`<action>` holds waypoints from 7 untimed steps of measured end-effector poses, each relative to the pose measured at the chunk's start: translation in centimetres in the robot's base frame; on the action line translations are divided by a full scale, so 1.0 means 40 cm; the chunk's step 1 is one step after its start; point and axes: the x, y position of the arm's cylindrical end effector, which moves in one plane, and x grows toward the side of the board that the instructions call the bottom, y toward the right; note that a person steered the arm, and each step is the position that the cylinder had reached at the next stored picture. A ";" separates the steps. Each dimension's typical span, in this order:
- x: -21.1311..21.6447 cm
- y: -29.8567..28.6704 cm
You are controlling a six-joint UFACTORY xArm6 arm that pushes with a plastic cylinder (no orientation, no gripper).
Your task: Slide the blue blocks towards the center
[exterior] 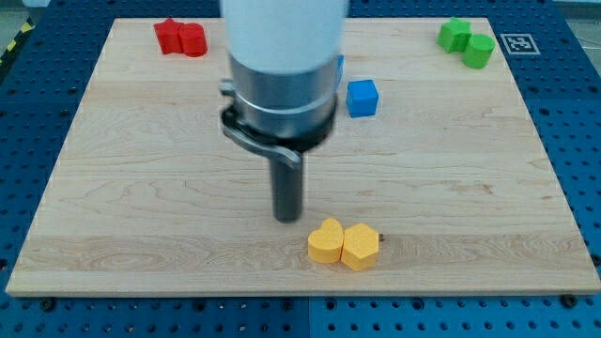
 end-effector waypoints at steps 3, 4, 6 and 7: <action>-0.209 -0.110; -0.324 -0.179; -0.568 -0.185; -0.707 -0.141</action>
